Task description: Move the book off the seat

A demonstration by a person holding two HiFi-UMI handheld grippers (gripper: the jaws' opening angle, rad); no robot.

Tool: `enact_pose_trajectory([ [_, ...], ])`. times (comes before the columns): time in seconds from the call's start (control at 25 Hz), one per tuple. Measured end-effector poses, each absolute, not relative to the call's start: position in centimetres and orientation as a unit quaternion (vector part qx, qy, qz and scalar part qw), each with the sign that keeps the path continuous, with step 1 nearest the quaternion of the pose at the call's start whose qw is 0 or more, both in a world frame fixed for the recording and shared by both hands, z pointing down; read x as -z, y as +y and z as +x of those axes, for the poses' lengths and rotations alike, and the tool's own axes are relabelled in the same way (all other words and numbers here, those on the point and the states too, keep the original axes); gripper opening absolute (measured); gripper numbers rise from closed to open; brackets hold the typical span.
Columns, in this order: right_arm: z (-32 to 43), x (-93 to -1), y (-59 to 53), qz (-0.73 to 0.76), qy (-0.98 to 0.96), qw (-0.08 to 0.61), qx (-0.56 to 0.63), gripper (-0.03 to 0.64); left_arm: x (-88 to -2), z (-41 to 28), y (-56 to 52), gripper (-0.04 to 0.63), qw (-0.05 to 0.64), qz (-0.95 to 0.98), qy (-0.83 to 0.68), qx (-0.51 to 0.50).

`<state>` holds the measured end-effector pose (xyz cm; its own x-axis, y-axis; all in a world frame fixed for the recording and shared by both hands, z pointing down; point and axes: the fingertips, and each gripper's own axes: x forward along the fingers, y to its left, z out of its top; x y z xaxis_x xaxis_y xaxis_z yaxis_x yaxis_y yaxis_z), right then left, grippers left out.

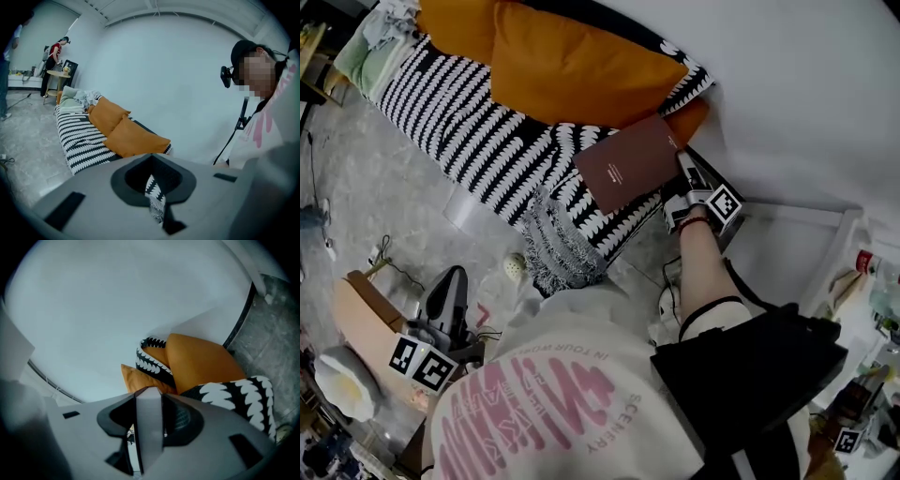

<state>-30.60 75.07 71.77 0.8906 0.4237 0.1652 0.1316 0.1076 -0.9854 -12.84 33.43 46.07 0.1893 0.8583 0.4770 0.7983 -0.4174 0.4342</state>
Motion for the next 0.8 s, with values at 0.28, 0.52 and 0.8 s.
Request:
enact_pose_trajectory([
  [0.28,-31.0,-68.4,74.4,-0.646,-0.198,0.722,-0.152,0.158,-45.6,-13.0,33.2,0.009,0.072,0.774,0.543,-0.318],
  [0.52,-30.2,-63.1,72.9,-0.655,-0.158,0.719,-0.168,0.158,-44.4,-12.9,33.4,0.009,0.101,0.771,0.559,-0.288],
  [0.8,-28.5,-55.6,69.1,-0.654,-0.104,0.725,-0.19,0.158,-41.1,-12.3,34.7,0.009,0.157,0.748,0.603,-0.23],
])
